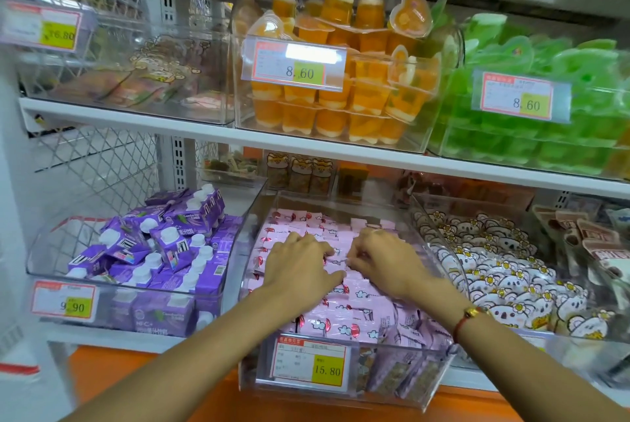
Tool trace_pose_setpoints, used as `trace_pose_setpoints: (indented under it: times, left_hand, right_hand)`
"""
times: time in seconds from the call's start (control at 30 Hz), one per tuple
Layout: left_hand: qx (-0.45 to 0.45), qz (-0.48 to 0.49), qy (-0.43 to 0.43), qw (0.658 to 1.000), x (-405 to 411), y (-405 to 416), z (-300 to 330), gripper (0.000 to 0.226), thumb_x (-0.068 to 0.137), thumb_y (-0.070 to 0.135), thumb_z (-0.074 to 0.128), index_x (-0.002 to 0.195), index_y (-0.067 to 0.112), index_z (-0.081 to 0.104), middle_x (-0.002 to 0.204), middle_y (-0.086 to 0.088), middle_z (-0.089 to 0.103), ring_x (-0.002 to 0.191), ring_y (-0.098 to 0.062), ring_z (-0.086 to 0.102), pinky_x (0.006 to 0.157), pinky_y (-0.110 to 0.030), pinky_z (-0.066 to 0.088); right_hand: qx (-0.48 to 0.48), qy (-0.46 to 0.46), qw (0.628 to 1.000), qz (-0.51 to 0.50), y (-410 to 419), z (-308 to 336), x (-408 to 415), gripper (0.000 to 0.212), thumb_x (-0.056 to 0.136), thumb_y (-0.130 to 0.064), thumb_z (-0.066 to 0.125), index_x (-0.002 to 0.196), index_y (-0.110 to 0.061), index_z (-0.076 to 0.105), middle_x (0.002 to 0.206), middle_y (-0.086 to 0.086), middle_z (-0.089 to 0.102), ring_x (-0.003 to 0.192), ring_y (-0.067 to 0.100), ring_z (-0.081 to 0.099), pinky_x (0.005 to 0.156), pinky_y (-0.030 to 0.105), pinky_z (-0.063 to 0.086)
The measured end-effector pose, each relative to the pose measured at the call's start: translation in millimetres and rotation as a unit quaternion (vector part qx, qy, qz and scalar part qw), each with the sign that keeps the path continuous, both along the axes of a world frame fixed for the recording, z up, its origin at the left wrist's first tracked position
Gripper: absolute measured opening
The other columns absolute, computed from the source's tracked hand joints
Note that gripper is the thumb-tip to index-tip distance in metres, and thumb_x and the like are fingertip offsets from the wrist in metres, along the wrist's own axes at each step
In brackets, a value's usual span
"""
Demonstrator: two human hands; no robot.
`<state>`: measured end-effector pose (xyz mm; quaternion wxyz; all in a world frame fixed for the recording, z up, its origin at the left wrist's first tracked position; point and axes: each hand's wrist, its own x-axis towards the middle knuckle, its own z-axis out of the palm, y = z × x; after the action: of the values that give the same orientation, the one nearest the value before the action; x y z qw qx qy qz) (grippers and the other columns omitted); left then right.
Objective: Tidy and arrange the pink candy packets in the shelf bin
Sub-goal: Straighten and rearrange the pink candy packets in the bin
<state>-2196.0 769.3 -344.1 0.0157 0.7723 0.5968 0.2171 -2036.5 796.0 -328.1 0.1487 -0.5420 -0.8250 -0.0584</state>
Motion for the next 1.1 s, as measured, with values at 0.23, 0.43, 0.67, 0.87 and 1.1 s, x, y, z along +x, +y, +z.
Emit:
trace_pose_setpoints:
  times: [0.23,0.43,0.67,0.87,1.1]
  left_hand:
    - [0.004,0.003,-0.011,1.0,-1,0,0,0.05,0.087,0.054,0.054,0.129,0.027,0.055,0.127,0.0,0.058,0.119,-0.022,0.044,0.093,-0.036,0.036]
    - [0.063,-0.03,-0.158,0.985,-5,-18,14,0.041,0.098,0.036,0.042,0.139,0.031,0.041,0.138,0.008,0.05,0.121,-0.013,0.047,0.089,-0.028,0.041]
    - [0.034,-0.146,-0.312,0.938,-8,-52,23,0.049,0.081,0.048,0.063,0.126,0.041,0.046,0.124,0.025,0.05,0.099,0.005,0.055,0.078,-0.018,0.051]
    - [-0.015,-0.112,-0.473,0.874,-13,-52,28,0.012,0.087,0.035,0.062,0.097,0.032,0.067,0.085,0.016,0.072,0.076,0.006,0.064,0.063,-0.008,0.048]
    - [-0.072,-0.045,-0.545,0.834,-17,-51,33,0.031,0.087,0.047,0.057,0.075,0.022,0.069,0.055,0.009,0.066,0.053,-0.006,0.066,0.042,-0.013,0.044]
  right_hand:
    - [0.111,0.145,0.983,0.01,-6,1,1,0.016,0.099,-0.032,0.043,0.092,-0.02,0.051,0.082,-0.002,0.063,0.073,0.019,0.06,0.059,0.034,0.046]
    - [0.184,0.438,0.88,-0.008,-34,30,4,0.012,0.097,-0.025,0.048,0.093,-0.017,0.056,0.079,-0.001,0.063,0.069,0.009,0.06,0.058,0.029,0.053]
    - [-0.031,0.693,0.716,-0.075,-64,24,-4,0.018,0.098,-0.017,0.047,0.099,-0.004,0.06,0.094,0.011,0.066,0.077,0.011,0.065,0.059,0.016,0.054]
    - [-0.154,0.721,0.673,-0.061,-76,27,-1,0.029,0.09,-0.038,0.058,0.098,-0.011,0.064,0.097,0.005,0.069,0.073,0.01,0.069,0.064,0.019,0.055]
    - [0.123,0.217,0.962,0.111,-85,27,4,0.072,0.077,-0.05,0.071,0.139,-0.031,0.039,0.138,-0.015,0.038,0.131,0.0,0.028,0.109,0.019,0.022]
